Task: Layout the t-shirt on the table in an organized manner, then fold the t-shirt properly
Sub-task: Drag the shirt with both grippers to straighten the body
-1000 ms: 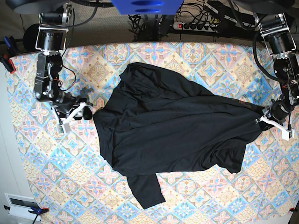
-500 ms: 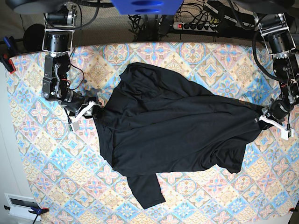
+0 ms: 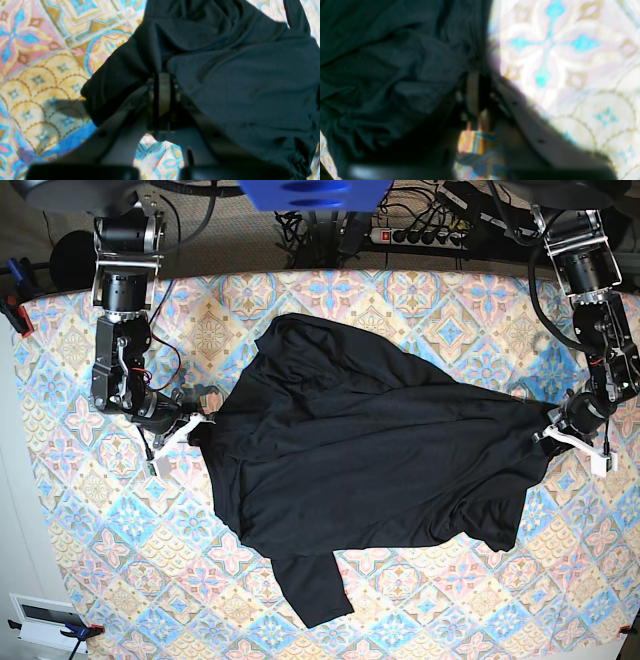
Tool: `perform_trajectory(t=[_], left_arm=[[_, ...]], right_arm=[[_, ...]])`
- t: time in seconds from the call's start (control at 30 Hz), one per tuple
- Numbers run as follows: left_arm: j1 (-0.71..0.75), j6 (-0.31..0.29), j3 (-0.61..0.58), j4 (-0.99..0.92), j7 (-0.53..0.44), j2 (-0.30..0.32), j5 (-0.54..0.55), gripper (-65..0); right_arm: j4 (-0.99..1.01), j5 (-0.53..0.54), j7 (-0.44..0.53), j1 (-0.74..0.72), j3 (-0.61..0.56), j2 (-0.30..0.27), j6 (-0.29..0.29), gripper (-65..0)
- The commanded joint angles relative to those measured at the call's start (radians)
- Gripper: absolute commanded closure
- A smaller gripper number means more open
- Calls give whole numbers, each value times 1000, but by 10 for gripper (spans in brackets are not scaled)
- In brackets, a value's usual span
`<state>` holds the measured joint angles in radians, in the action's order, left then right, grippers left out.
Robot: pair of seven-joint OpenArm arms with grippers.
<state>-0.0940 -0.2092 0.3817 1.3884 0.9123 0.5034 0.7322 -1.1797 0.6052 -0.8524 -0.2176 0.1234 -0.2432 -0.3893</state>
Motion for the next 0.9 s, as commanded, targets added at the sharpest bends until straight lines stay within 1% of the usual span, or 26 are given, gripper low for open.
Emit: perform_trajectory(t=[0.0,0.03,0.1,0.2,0.23,0.3,0.33,0.4,0.47,0.53,0.6,0.67,0.73,0.8,0.87], left_arm=[[-19,-6,-10,15,-20,14,14,0],[-20,-6,-25,15,-22,11,14,0],[-20,-6,-66,15,-35,11,14,0],[-19,-5,-143,12,-109,11,13,0],[-19,-5,-171,12,-129,11,3,0],[-19,-5,-223,12,-160,11,-50,0],[-19,-5,-243,12,-169,10,-78,0],[-19,-5,-270,12,-189,-22,-136,-1],[-20,-5,-272,10,-193,-55,-199,-9],[-20,-5,-272,10,-195,-94,-256,-47],[-20,-5,-272,10,-190,-130,-299,-102],[-22,-5,-272,10,-189,-153,-329,-159],[-36,-5,-277,9,-189,-162,-331,-208],[-59,-5,-307,-22,-187,-165,-329,-246],[-85,-5,-324,-77,-195,-165,-328,-273]], right_arm=[[-16,12,17,-24,6,-11,-6,-5],[-16,12,17,-24,19,-17,-6,-7],[-15,11,17,-27,100,-49,-6,0],[8,9,17,-29,195,-80,-6,0],[33,9,17,-29,221,-98,-6,0],[102,9,26,-29,264,-146,-6,0],[133,9,46,-29,275,-170,-6,0],[195,9,95,-30,282,-233,-6,0],[254,9,147,-30,284,-287,-6,0],[304,8,193,-61,284,-322,-4,0],[357,3,223,-119,282,-333,-4,0],[387,-57,241,-164,282,-345,-4,0],[392,-129,276,-177,284,-347,-4,0],[392,-198,305,-179,284,-347,-4,0],[390,-248,310,-179,287,-345,-4,0]])
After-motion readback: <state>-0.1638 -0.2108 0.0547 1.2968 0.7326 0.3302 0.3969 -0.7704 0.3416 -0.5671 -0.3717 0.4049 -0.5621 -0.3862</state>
